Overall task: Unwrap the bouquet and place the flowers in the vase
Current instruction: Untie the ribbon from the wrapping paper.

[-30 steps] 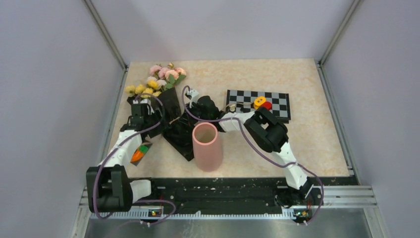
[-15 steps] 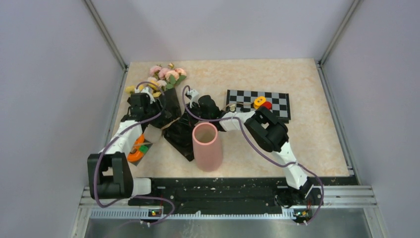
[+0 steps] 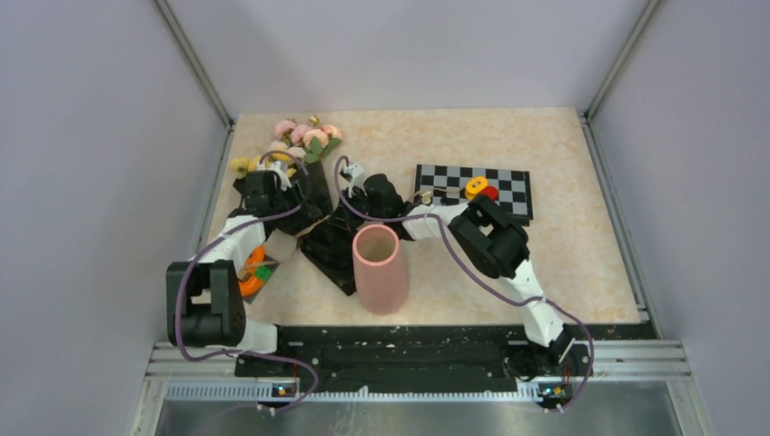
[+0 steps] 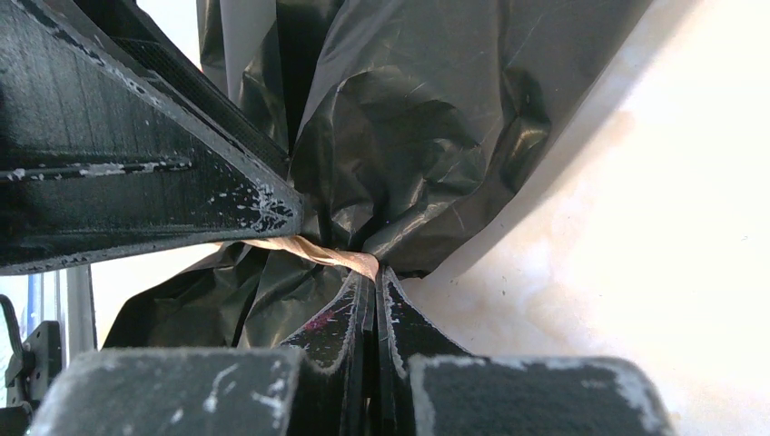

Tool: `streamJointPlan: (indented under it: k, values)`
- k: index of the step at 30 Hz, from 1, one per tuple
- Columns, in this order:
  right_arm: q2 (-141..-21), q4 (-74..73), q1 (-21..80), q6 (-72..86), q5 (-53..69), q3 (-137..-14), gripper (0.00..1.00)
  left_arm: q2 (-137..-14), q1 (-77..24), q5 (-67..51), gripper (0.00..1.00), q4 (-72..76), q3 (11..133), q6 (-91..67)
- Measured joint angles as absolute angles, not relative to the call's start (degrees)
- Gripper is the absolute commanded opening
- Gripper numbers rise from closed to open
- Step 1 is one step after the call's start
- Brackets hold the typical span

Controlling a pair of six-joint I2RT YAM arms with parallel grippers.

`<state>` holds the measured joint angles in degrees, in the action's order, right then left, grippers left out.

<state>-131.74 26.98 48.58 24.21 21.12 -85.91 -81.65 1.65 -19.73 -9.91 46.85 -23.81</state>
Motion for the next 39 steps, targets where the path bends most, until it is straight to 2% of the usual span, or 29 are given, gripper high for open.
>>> streamJointPlan:
  k: [8, 14, 18, 27, 39]
  values:
    - [-131.7, 26.9, 48.6, 24.3, 21.2, -86.0, 0.00, -81.6, 0.6, -19.5, 0.47, -9.6, 45.3, -23.8]
    - [-131.7, 26.5, 48.5, 24.3, 21.5, -86.3, 0.00, -81.6, -0.3, -18.9, 0.39, -9.8, 44.9, -23.6]
    - [-131.7, 26.5, 48.5, 24.4, 21.6, -86.3, 0.00, -81.6, -0.4, -18.3, 0.30, -9.9, 44.9, -23.4]
    - [-131.7, 26.2, 48.4, 24.7, 21.8, -86.3, 0.00, -81.9, -0.5, -17.8, 0.02, -9.9, 44.9, -23.2]
    - [-131.3, 27.4, 48.7, 25.8, 20.9, -85.8, 0.00, -75.4, -1.1, -13.9, 0.00, -9.7, 42.3, -26.1]
